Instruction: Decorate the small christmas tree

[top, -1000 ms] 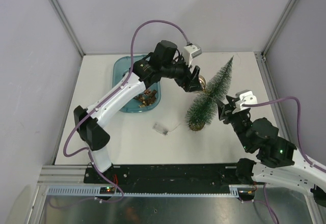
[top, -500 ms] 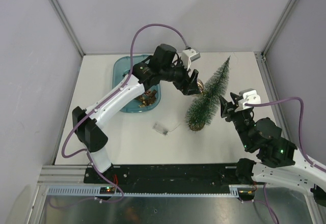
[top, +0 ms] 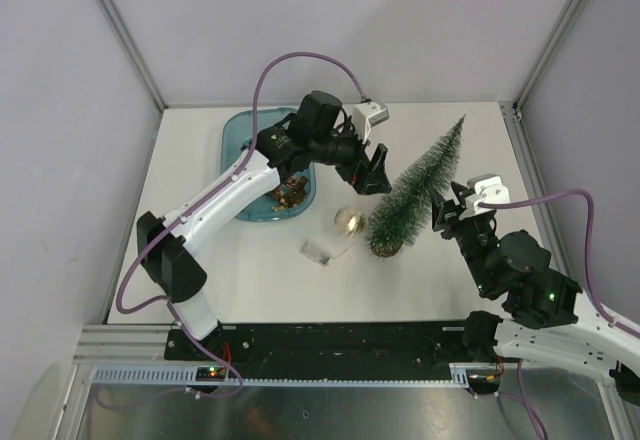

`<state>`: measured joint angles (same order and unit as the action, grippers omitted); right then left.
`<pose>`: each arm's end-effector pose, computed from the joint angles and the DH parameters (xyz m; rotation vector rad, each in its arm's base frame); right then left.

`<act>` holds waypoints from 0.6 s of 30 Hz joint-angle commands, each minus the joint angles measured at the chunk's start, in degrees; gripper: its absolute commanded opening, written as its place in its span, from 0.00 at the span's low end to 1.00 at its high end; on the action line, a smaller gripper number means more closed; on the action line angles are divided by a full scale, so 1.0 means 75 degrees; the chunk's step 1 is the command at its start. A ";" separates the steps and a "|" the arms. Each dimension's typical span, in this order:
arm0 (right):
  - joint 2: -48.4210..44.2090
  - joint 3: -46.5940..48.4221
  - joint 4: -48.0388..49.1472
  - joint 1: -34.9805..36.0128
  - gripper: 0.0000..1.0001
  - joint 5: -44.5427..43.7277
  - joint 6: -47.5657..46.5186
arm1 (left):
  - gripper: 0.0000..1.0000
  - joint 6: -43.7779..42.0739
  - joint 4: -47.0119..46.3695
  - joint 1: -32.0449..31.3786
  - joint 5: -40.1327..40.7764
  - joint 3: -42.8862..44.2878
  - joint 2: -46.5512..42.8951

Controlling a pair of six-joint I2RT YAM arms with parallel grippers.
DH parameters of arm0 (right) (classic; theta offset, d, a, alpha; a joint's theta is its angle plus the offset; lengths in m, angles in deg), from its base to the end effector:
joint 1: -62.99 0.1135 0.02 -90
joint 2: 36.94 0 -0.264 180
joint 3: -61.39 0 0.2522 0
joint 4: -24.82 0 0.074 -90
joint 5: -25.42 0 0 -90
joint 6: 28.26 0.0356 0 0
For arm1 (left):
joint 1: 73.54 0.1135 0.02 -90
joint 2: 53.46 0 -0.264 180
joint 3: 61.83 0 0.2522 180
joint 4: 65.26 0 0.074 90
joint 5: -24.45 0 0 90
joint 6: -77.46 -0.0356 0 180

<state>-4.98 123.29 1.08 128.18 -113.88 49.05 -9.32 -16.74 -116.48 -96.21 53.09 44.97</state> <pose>0.0712 0.0896 0.3896 -0.3084 1.4693 0.1088 0.2726 -0.2784 0.3907 1.0600 1.9526 -1.0310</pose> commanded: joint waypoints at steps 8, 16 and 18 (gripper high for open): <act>0.0077 0.0236 0.0159 0.0021 0.48 -0.0152 0.0074 | 1.00 0.0126 -0.0119 0.0424 -0.0413 -0.0280 -0.0457; 0.0084 0.0235 0.0144 0.0027 0.48 -0.0095 0.0104 | 1.00 0.0058 -0.0121 0.1905 -0.0554 -0.0424 -0.0705; 0.0091 0.0234 0.0152 0.0027 0.48 -0.0072 0.0108 | 1.00 -0.0053 -0.0114 0.2391 -0.0433 -0.0558 -0.0741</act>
<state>-4.47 123.29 1.06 128.18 -113.84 49.25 -9.01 -16.50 -104.37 -99.38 50.08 43.16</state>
